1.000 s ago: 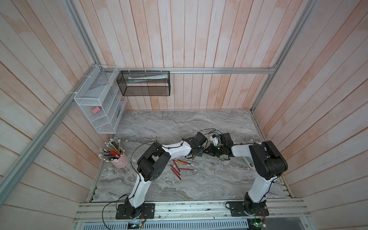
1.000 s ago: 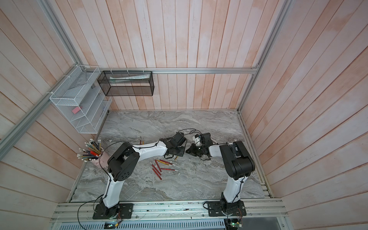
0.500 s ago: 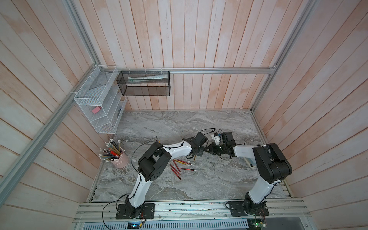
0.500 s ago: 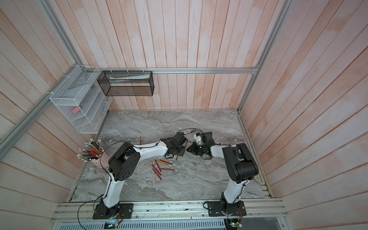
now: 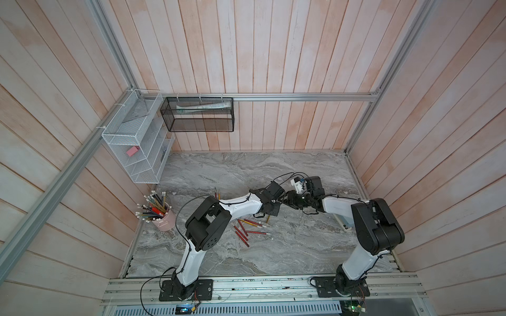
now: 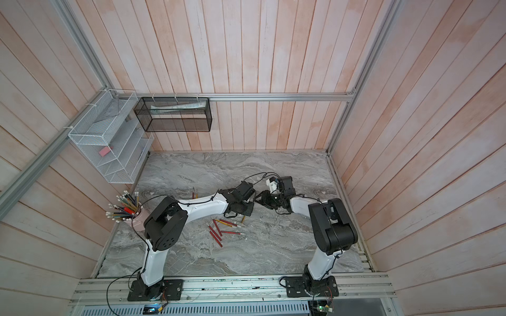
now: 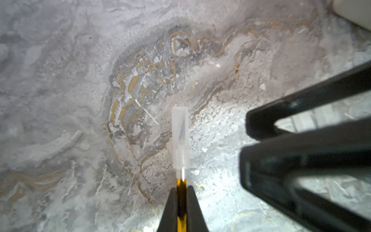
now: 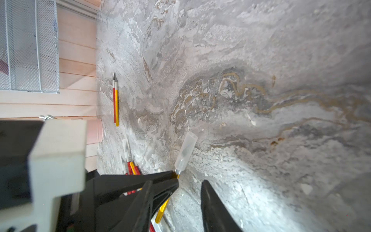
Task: Remove protective caps from carving knives
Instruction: Pick up the carving knife from the center of the board, then remove the protective sleeve from the carving knife.
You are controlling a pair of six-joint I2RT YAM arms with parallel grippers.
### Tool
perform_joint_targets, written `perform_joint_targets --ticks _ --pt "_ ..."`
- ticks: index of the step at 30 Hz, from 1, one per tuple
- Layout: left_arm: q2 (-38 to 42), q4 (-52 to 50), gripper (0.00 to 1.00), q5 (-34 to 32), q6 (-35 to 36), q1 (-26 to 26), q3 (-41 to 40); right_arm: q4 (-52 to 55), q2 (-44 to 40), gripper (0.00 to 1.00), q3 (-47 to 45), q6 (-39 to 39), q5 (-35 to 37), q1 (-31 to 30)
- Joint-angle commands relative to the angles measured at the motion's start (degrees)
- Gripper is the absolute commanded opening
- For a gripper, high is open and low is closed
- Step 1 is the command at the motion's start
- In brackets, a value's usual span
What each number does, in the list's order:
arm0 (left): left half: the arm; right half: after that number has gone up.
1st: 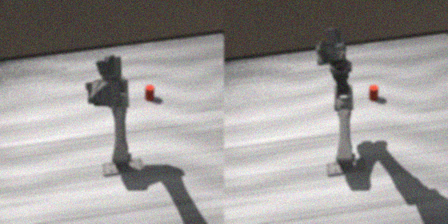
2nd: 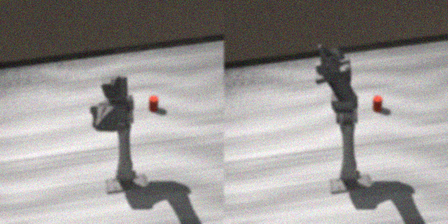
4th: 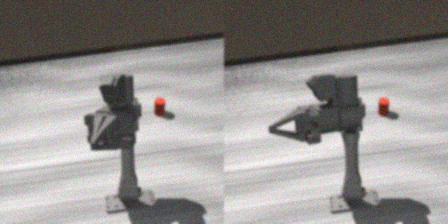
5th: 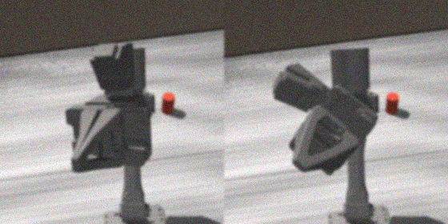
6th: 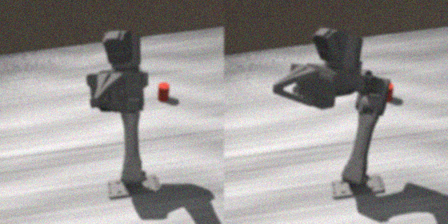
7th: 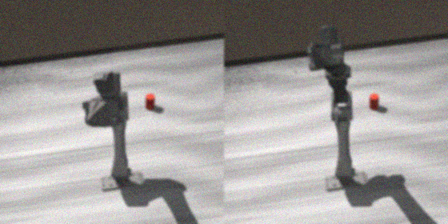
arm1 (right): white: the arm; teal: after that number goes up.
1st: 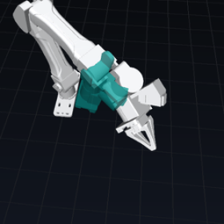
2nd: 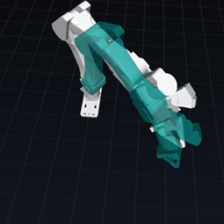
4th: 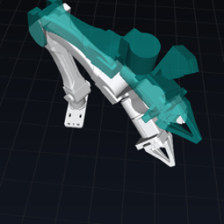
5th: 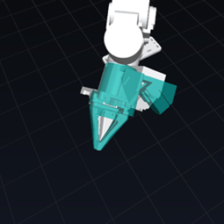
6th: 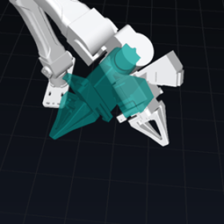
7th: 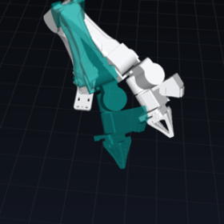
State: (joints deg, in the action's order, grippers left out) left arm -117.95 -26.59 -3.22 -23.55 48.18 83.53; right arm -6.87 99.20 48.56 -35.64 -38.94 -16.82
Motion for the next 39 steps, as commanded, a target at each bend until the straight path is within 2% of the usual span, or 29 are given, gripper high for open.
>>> perform_joint_targets --ticks 1,8,15,26,29,34,39 --pt "2.94 -0.61 0.00 0.94 0.33 0.23 -0.93 0.46 -0.06 0.47 1.35 -0.39 -0.79 0.11" --pt "4.12 -0.83 0.00 1.46 0.35 0.24 -1.08 0.30 1.64 0.47 3.01 -0.79 -1.19 -1.45" --pt "4.88 -1.10 0.00 1.50 0.35 0.28 -1.17 -0.07 3.70 0.41 5.27 -1.36 -1.83 -2.50" --pt "5.74 -0.83 0.00 1.86 0.25 0.24 -1.38 -1.15 5.61 0.39 5.45 -2.13 -2.00 -3.21" --pt "5.80 -0.83 0.00 2.09 0.22 0.24 -1.42 -2.15 5.74 0.33 5.25 -2.63 -2.29 -3.31" --pt "5.89 -0.77 0.00 2.20 0.13 0.24 -1.48 -2.71 5.57 0.12 5.36 -3.16 -2.46 -3.40" --pt "6.53 0.06 0.00 2.48 0.08 0.24 -2.18 -3.17 5.48 0.02 5.48 -3.63 -2.34 -3.31"
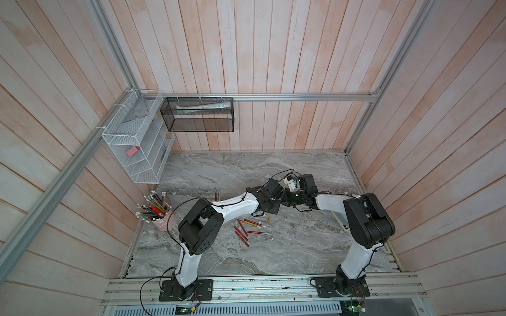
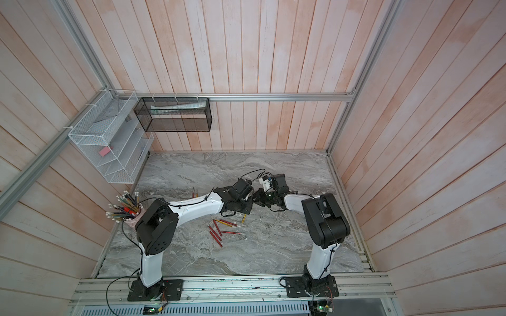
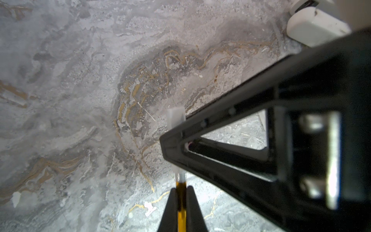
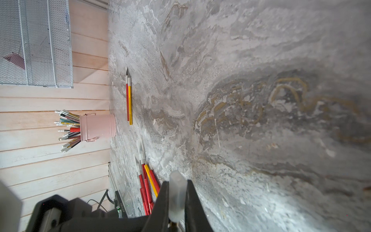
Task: Remove protective caps from carving knives
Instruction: Remove the protective sleeve from the carving knife, then place the protective sleeve at the center of the board.
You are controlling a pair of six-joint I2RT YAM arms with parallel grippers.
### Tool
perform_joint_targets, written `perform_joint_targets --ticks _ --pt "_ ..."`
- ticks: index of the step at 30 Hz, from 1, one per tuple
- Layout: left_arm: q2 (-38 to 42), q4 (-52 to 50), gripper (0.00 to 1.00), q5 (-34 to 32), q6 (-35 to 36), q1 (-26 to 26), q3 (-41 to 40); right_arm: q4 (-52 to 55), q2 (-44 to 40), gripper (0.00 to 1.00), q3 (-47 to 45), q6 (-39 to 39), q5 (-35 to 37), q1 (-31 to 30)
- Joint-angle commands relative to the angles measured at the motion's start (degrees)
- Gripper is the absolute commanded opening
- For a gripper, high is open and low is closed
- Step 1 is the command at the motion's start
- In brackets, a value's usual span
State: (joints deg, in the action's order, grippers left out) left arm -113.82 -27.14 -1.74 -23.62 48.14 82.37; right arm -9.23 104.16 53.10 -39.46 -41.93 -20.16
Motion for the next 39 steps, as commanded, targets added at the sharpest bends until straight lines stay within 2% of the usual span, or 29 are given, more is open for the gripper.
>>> perform_joint_targets --ticks 1,9,18,32,35,39 --pt "2.46 0.59 0.00 0.99 0.14 0.27 -1.06 -0.99 0.52 0.01 0.82 0.02 0.65 -0.01" --pt "2.80 1.20 0.00 2.50 -0.08 0.25 -2.35 -2.07 0.25 0.00 1.86 -1.13 0.76 1.92" --pt "3.26 2.08 0.00 4.04 -0.29 0.29 -4.30 -0.50 0.92 0.00 7.16 -1.18 0.12 6.34" --pt "2.43 1.45 0.00 5.12 -0.69 -0.49 -3.79 8.91 0.72 0.00 12.94 4.87 5.48 7.44" --pt "3.53 1.21 0.00 4.92 -0.84 -1.82 -4.20 13.08 -0.03 0.00 12.09 8.52 9.77 7.94" --pt "6.45 1.46 0.00 4.86 -0.82 -4.53 -5.79 19.79 -2.44 0.00 9.50 14.00 19.92 8.30"
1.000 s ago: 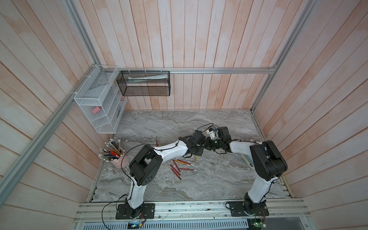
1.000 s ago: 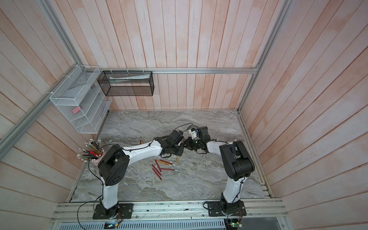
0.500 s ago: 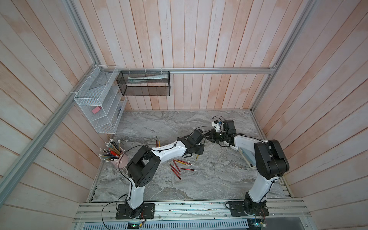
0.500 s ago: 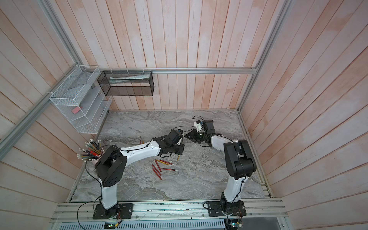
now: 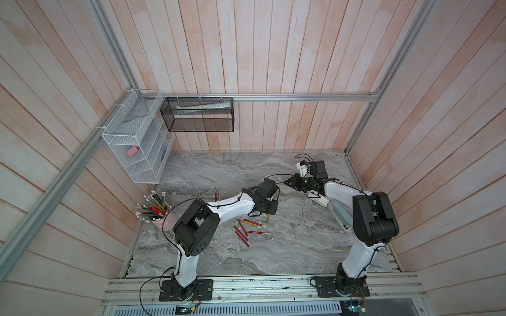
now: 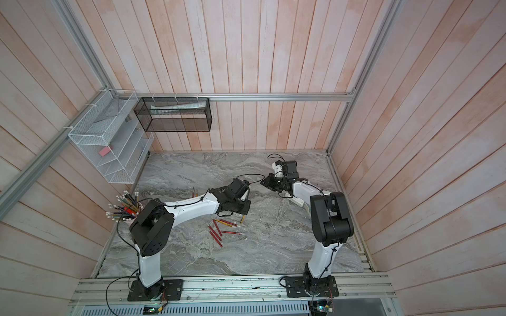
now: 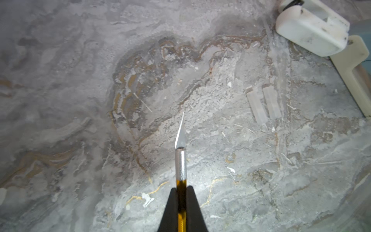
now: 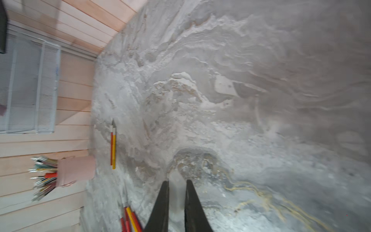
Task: Remove protective caps from carving knives
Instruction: Place the protective sleeve at the center of the board.
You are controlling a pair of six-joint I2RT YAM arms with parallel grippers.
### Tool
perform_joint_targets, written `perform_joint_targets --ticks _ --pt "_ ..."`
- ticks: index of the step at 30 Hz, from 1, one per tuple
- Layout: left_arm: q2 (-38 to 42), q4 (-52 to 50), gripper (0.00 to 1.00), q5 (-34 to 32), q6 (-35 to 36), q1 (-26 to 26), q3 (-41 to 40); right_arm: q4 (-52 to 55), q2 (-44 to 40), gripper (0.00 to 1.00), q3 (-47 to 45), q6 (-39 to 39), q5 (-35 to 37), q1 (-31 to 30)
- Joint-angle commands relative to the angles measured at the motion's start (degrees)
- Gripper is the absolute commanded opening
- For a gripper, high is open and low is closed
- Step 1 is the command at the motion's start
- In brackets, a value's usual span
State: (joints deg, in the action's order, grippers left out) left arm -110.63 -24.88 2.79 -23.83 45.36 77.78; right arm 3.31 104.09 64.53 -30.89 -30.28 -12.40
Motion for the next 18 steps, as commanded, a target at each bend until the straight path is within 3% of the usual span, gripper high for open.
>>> perform_joint_targets --ticks 1,18 --pt "4.06 -0.69 0.00 0.27 -0.61 -2.63 -1.76 8.18 -3.18 0.00 -3.03 6.19 10.02 0.62" --pt "5.68 -0.61 0.00 -0.15 0.10 -16.01 -4.91 17.72 -18.03 0.00 -17.10 9.44 23.64 1.37"
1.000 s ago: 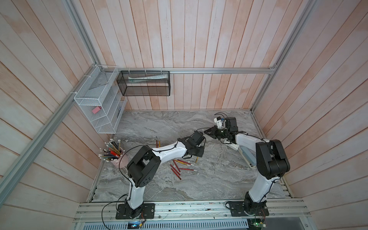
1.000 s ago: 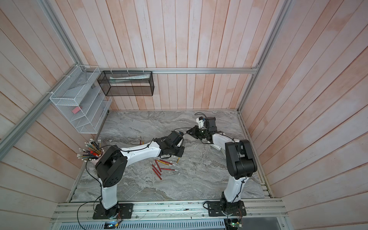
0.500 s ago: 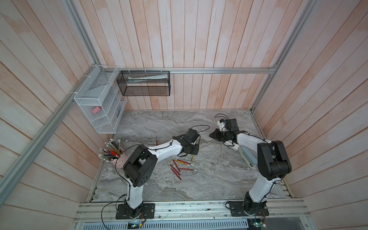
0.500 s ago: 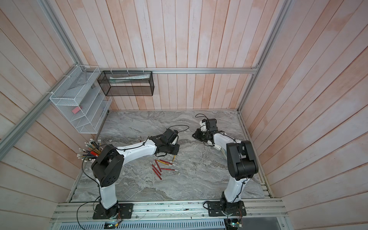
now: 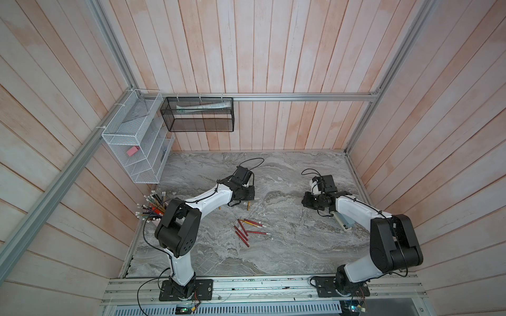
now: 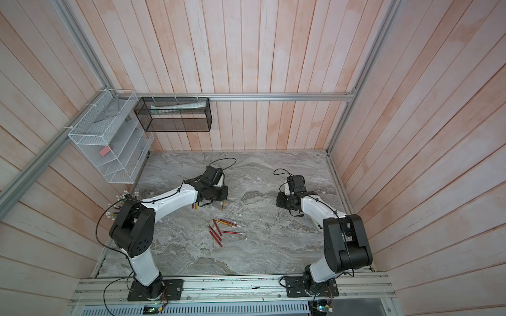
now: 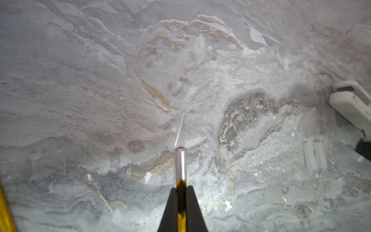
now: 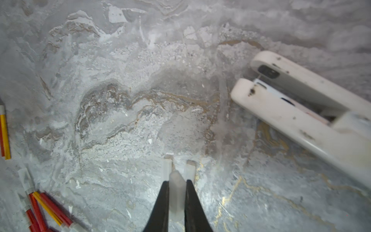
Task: Remove protective caps from carving knives
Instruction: Place the protective sleeve at the center of the board.
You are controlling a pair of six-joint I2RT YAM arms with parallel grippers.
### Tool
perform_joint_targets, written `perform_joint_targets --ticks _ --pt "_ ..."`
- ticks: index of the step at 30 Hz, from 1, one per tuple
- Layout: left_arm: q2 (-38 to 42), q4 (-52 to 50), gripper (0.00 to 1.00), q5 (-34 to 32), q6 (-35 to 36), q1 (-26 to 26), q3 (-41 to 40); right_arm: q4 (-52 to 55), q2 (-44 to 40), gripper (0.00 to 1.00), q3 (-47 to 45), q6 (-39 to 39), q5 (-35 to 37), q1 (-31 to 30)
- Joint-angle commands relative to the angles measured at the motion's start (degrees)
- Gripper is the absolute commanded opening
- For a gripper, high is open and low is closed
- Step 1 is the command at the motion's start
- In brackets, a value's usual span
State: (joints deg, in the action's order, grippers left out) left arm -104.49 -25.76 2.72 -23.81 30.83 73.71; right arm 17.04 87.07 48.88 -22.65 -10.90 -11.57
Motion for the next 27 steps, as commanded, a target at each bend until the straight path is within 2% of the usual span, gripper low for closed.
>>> perform_joint_targets --ticks 1,11,24,27 --pt "-0.61 0.33 0.00 0.00 0.15 -1.95 -0.83 4.20 -1.02 0.00 -1.87 1.36 4.30 0.75" --pt "-1.66 0.57 0.00 -0.17 0.52 -3.85 -0.41 3.05 1.69 0.06 -3.71 2.17 2.66 1.15" --pt "-4.06 0.18 0.00 -1.40 0.99 -5.07 -0.15 1.18 4.08 0.29 -4.32 2.28 1.84 1.81" --pt "-4.15 0.18 0.00 -1.50 1.12 -5.34 -0.15 1.05 3.99 0.31 -4.45 2.18 1.77 1.82"
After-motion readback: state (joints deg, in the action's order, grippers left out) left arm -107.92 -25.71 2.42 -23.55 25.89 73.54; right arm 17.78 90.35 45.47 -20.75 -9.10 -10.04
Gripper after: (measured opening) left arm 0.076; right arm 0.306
